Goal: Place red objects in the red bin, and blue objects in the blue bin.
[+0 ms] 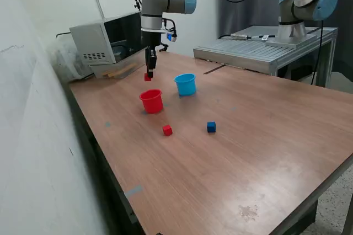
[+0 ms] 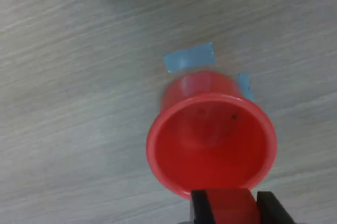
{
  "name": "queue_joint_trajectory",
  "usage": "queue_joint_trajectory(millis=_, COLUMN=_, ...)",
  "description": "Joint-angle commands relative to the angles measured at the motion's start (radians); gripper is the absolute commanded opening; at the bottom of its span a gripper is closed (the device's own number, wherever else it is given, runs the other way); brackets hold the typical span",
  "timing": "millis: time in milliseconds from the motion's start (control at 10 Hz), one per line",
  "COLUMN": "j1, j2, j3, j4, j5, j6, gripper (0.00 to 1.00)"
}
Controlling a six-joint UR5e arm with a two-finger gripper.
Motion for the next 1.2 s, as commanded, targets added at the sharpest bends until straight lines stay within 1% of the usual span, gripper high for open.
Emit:
queue_joint_trajectory(millis=0, j1=-0.009, j2=0.000, j3=0.000, j4=-0.004, j5=0.000, j6=0.000, gripper=1.00)
queue_joint_trajectory(millis=400, j1=-0.011, j2=-0.012, j3=0.007, j4=0.008, j5=-0.002, j6=-0.002, gripper=1.00)
queue_joint_trajectory(millis=500, j1=-0.009, j2=-0.049, j3=0.044, j4=0.025, j5=-0.009, j6=-0.003, gripper=1.00)
queue_joint_trajectory(millis=600, j1=0.004, j2=-0.105, j3=0.088, j4=0.049, j5=-0.009, j6=-0.012, gripper=1.00)
queue_joint_trajectory(millis=900, j1=0.082, j2=-0.312, j3=0.209, j4=0.129, j5=-0.002, j6=-0.020, gripper=1.00)
queue_joint_trajectory(millis=1000, j1=0.134, j2=-0.375, j3=0.231, j4=0.164, j5=-0.002, j6=-0.020, gripper=1.00)
queue_joint_trajectory(millis=1100, j1=0.173, j2=-0.391, j3=0.230, j4=0.177, j5=0.000, j6=-0.020, gripper=1.00)
